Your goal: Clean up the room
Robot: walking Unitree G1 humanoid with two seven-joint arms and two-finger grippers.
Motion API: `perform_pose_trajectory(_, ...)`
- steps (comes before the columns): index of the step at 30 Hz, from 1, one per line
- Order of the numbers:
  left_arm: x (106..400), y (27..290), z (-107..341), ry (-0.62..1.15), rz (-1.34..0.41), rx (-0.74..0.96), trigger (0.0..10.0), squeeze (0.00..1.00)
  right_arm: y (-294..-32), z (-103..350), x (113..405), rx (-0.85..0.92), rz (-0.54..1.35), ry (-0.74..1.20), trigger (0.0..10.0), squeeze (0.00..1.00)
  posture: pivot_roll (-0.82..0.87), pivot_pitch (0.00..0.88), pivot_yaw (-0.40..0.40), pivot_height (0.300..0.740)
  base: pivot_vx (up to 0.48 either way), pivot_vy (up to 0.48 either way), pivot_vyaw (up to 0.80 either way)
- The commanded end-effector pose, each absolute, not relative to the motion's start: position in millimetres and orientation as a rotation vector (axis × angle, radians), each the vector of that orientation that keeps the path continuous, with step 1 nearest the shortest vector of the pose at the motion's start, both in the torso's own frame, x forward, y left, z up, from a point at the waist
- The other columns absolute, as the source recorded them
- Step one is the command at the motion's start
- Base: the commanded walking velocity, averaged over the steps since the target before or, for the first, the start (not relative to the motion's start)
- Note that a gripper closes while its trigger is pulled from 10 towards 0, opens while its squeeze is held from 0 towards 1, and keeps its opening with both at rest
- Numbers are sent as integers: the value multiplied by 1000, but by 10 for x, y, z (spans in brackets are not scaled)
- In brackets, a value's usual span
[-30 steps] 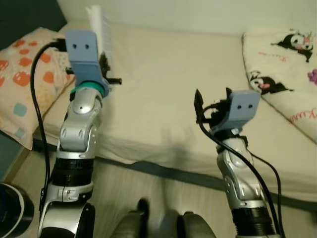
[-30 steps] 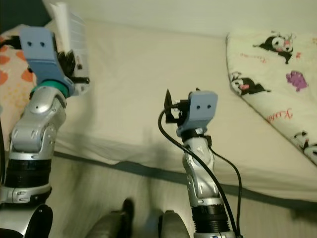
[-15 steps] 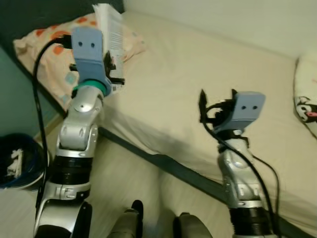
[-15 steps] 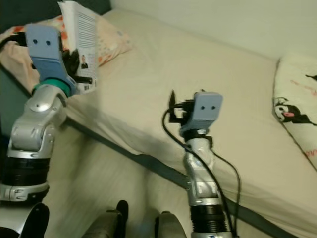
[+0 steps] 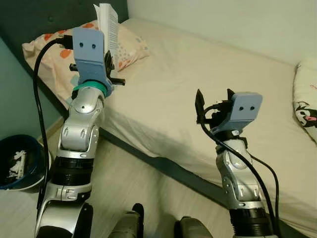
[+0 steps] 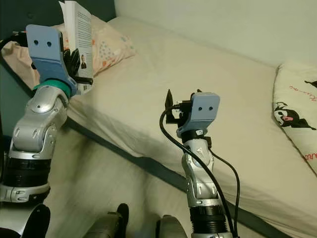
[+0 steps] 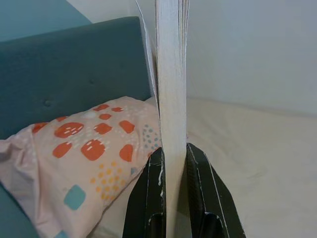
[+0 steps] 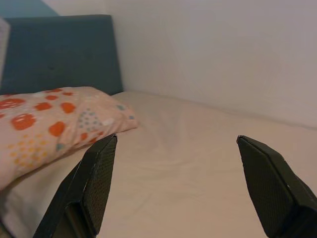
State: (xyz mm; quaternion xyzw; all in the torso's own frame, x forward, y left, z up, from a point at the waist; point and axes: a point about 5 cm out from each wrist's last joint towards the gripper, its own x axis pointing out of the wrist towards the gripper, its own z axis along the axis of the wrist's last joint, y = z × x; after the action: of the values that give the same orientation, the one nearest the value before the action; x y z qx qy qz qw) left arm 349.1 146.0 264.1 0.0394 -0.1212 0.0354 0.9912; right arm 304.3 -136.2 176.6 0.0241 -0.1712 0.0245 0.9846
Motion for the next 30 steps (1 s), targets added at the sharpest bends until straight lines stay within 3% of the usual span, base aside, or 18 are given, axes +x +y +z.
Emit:
perform_pose_trajectory(1, 3469, 1456, 2710, -287, 71, 85, 10000, 0, -1364, 1741, 3025, 40, 46, -339, 10000, 0, -124, 125, 72, 731, 480, 0, 0)
perform_pose_trajectory(13, 3477, 1455, 2707, -285, 75, 84, 10000, 0, -1358, 1733, 3023, 32, 56, -332, 10000, 0, -125, 127, 73, 731, 480, 0, 638)
perform_pose_trajectory(20, 3480, 1460, 2706, -281, 80, 80, 10000, 0, -1344, 1741, 3015, 54, 66, -341, 10000, 0, -126, 126, 73, 731, 426, 0, 0)
perform_pose_trajectory(30, 3467, 1437, 2711, -295, 64, 73, 10000, 0, -1344, 1739, 3015, 55, 68, -338, 10000, 0, -128, 126, 72, 731, 0, 0, 0)
